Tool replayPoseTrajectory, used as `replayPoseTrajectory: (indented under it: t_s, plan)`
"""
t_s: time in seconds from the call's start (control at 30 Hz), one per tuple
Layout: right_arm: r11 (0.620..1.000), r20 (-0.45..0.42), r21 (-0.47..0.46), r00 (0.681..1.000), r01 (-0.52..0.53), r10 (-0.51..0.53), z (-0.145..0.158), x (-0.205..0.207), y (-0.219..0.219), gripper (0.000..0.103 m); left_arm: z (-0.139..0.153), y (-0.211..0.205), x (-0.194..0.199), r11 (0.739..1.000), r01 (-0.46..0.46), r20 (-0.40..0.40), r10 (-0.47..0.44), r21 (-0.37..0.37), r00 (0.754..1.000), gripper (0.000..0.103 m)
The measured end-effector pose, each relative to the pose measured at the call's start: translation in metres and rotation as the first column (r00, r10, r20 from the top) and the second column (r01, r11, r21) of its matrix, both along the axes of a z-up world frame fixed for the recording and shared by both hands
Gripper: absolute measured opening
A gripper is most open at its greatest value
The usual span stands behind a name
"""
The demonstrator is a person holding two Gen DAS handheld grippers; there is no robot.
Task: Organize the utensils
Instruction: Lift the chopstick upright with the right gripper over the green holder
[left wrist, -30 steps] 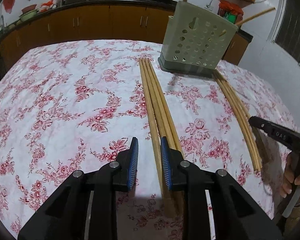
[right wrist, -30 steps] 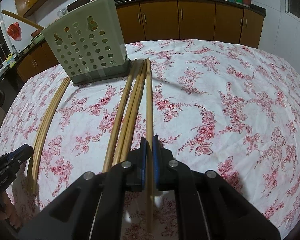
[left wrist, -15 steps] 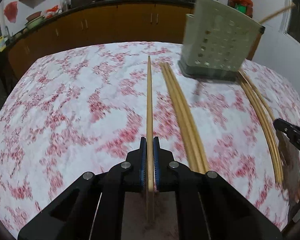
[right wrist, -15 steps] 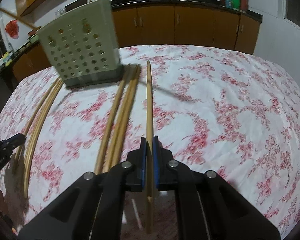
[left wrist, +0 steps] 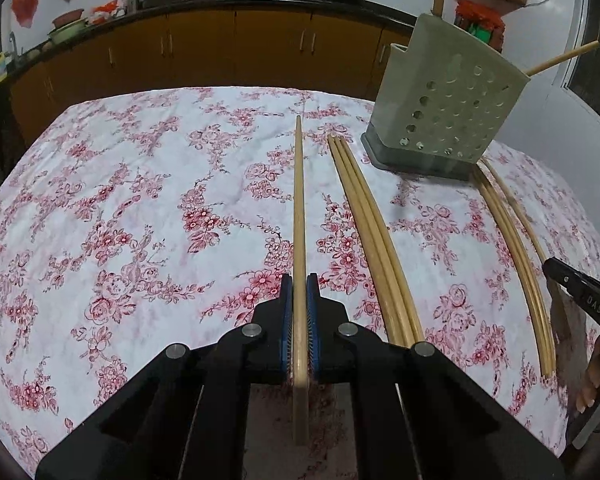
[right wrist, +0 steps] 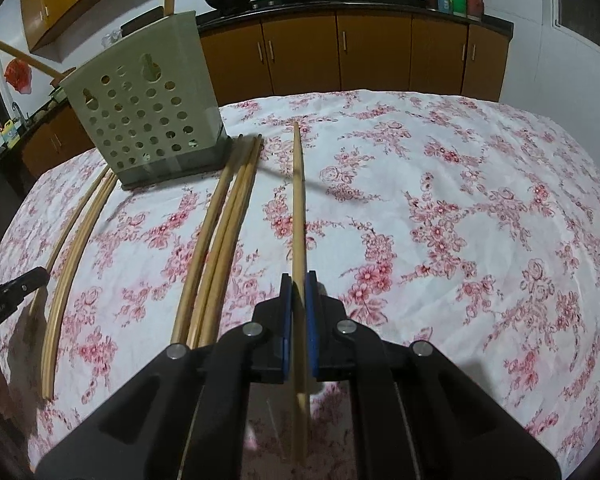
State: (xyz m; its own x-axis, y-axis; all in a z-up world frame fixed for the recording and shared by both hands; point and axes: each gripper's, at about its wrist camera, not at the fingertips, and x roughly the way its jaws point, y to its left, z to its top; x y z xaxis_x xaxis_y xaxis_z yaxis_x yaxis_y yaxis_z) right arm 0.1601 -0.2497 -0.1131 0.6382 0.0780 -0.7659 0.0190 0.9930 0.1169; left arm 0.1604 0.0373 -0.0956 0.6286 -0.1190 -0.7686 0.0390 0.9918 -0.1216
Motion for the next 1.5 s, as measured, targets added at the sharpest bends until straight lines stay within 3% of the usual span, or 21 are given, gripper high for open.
replayPoseTrajectory:
  t_s: [0.57, 0.83, 1.13, 1.5]
  plan:
    - [1.000, 0.025, -0.011, 1.000, 0.016, -0.016, 0.011, -0.012, -0.002, 0.008, 0.003, -0.003, -0.011, 0.998, 0.030, -0.001, -0.030, 0.049, 1.000, 0.008]
    - [0.999, 0.184, 0.005, 0.982, 0.038, -0.039, 0.069, -0.021, -0.014, 0.008, 0.053, 0.009, -0.015, 1.000, 0.006, 0.136, -0.008, 0.012, 0.991, 0.008]
    - [0.998, 0.324, 0.033, 0.944, 0.048, -0.056, 0.121, -0.031, -0.023, 0.008, 0.116, 0.029, -0.020, 0.996, -0.055, 0.292, 0.072, -0.065, 0.954, 0.008]
    - [0.996, 0.436, 0.089, 0.899, -0.002, -0.037, 0.181, -0.041, -0.023, 0.008, 0.167, 0.031, -0.025, 0.997, -0.042, 0.386, 0.065, -0.067, 0.920, 0.008]
